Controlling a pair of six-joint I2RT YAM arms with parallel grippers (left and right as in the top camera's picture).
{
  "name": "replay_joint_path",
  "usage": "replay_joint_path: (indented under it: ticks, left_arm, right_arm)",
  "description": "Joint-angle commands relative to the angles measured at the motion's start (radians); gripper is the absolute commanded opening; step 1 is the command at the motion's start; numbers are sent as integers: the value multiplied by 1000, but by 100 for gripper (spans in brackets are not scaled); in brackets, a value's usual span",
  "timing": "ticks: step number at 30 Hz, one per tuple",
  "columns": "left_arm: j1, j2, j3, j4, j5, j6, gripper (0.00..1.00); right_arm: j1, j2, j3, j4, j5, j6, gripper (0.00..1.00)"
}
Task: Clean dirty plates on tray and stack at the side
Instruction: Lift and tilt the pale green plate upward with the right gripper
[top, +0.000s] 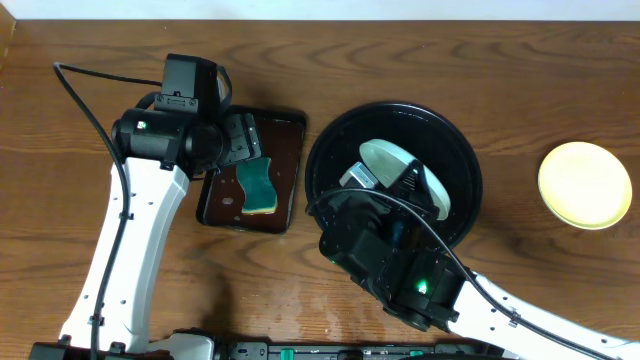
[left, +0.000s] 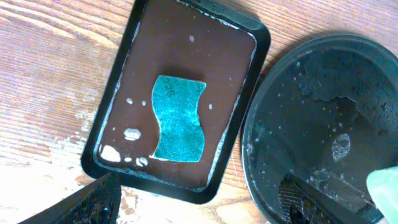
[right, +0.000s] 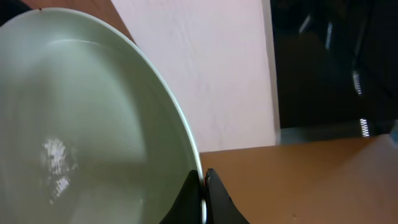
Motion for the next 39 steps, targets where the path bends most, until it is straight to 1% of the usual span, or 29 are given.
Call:
replay_joint_path:
  ticks: [1,11,13,16,19,27,30,33,35,36,37,39]
  left_arm:
    - [5,-1,11,-3,2,10,82]
    - [5,-1,11,-3,2,10,82]
    - [5,-1,12,-3,2,10,82]
    - [5,-1,11,-3,2,10,82]
    - [5,-1,11,-3,2,10,82]
    - [5,-1,11,-3,2,10,82]
    - [5,-1,11,-3,2,10,82]
    - [5,-1,11,-3,2,10,82]
    - [5,-1,11,-3,2,10,82]
    - [5,-1,11,-3,2,10,82]
    - [5,-1,11,-3,2,10,82]
    - [5,-1,11,-3,2,10,82]
  right_arm:
    - [11,-16,6,4,71,-45,1]
    - [3,-16,6,19,94,-44,1]
    - [1,-16,6,40,62,-35,1]
    - [-7,-16,6,41,60,-82,1]
    - [-14,-16,6,60,41,-23,1]
    - [-3,-14,6,85,32,-37,1]
    - [-7,-14,6,88,77,-36,1]
    - [-2,-14,6,90,27,-23,1]
    - [-17,-14,6,88,57,-18,1]
    - [-27,-14,6,97,47,13,1]
    - [-32,-14,6,101,11,40,1]
    - [-35,-14,6,89,-25,37,1]
